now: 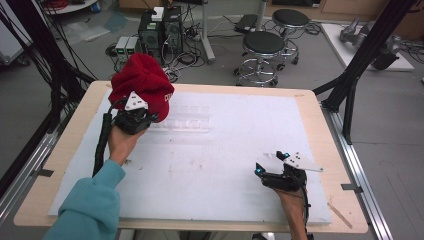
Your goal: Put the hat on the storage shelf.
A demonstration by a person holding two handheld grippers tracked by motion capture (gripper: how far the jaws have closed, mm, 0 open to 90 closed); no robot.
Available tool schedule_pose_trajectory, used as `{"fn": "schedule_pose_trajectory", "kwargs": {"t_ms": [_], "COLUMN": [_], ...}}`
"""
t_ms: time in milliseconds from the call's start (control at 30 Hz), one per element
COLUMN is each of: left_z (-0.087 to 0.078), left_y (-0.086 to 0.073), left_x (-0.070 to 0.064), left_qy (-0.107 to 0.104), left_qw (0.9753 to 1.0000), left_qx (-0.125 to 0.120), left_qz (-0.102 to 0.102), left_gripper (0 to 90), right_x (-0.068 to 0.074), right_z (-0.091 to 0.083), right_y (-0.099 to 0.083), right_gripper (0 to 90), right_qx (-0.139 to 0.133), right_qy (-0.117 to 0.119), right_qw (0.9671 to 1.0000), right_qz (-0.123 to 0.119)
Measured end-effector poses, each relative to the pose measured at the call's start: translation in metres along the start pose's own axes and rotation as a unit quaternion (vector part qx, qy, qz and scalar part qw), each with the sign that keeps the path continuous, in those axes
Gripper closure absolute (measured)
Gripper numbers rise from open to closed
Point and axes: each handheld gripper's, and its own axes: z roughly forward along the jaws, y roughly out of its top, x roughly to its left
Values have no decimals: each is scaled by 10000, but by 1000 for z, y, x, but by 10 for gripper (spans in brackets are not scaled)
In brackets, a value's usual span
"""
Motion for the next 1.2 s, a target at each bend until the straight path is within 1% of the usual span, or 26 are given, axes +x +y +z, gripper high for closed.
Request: {"fn": "schedule_pose_trajectory", "kwargs": {"t_ms": [67,100,233,267,333,500,567,600,667,733,800,933,1000,1067,1100,1200], "left_z": [1,1,4,4,6,12,14,16,17,19,20,19,19,19,19,19], "left_y": [0,0,0,0,-1,-7,-10,-12,-15,-20,-26,-33,-37,-39,-40,-40], "left_x": [-2,-2,-5,-5,-6,-8,-8,-8,-8,-9,-10,-12,-12,-13,-12,-11], "left_qy": [25,35,95,91,95,139,134,129,118,118,129,144,151,155,139,129], "left_qw": [10000,10000,9999,9999,9999,9998,9998,9998,9998,9998,9998,9998,9997,9995,9995,9995], "left_qx": [-6,2,15,17,47,85,103,92,67,67,1,-99,-138,-214,-196,-185], "left_qz": [-63,-59,-89,-93,-101,-111,-97,-128,-128,-128,-130,-110,-117,-194,-226,-209], "left_gripper": [852,852,851,851,851,851,851,851,851,851,851,851,851,850,849,847], "right_x": [1,2,3,4,5,4,4,4,4,4,5,6,6,5,5,7], "right_z": [1,3,8,9,10,9,8,8,7,6,6,7,6,6,6,7], "right_y": [0,-1,-3,-3,-3,-3,-3,-4,-4,-4,-4,-5,-5,-5,-5,-5], "right_gripper": [83,83,83,83,83,83,83,83,83,83,83,83,83,83,83,83], "right_qx": [-54,-60,38,53,61,66,109,134,167,133,144,132,118,105,97,134], "right_qy": [25,32,85,99,68,93,84,93,57,14,-19,-91,-128,-134,-151,-183], "right_qw": [10000,10000,9999,9999,10000,9999,9999,9998,9998,9999,9999,9999,9998,9999,9998,9997], "right_qz": [13,36,135,131,23,112,77,71,39,14,29,-48,-13,6,-10,-48]}}
